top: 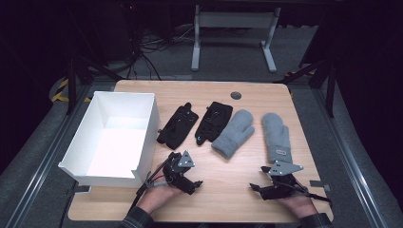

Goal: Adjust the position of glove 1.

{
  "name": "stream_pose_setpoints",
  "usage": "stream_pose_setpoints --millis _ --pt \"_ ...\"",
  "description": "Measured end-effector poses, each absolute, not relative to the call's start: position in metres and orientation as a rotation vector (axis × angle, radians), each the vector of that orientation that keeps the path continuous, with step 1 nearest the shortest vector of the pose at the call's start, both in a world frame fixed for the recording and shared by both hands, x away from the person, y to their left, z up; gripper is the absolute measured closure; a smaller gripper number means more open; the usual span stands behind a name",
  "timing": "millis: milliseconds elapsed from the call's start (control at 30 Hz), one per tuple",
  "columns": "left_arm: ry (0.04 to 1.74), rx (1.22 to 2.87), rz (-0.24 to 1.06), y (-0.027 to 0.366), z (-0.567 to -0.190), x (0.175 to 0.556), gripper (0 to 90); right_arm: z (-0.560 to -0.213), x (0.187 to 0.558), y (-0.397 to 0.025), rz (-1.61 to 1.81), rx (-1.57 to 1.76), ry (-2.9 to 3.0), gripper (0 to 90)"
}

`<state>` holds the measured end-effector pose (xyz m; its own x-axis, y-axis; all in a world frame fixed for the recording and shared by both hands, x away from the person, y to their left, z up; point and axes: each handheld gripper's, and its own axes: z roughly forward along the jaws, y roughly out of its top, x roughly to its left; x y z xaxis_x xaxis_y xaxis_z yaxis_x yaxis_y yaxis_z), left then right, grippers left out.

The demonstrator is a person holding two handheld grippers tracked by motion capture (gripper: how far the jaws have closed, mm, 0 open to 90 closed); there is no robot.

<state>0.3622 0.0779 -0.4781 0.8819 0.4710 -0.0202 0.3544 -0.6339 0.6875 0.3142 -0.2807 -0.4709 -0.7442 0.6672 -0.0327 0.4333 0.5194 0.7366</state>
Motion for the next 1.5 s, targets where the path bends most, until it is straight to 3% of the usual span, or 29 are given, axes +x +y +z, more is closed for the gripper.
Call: stream_pose_setpoints --millis 333,667,1167,1500 --pt "0.594 2.327 0.202 0.076 -0.477 0.363 0.5 -0.471 0.316 -0.280 1.053 0.920 2.459 15.3" --pt "0.579 2.293 0.196 0.060 -0.459 0.371 29.8 -0.471 0.316 -0.280 1.052 0.919 2.460 15.3" --pt "0.547 2.279 0.255 0.037 -0.446 0.420 42.4 -0.471 0.316 -0.280 1.053 0.920 2.460 15.3" --pt "0.562 2.290 0.216 0.024 -0.454 0.439 58.1 -0.471 0.315 -0.280 1.052 0.920 2.461 15.2"
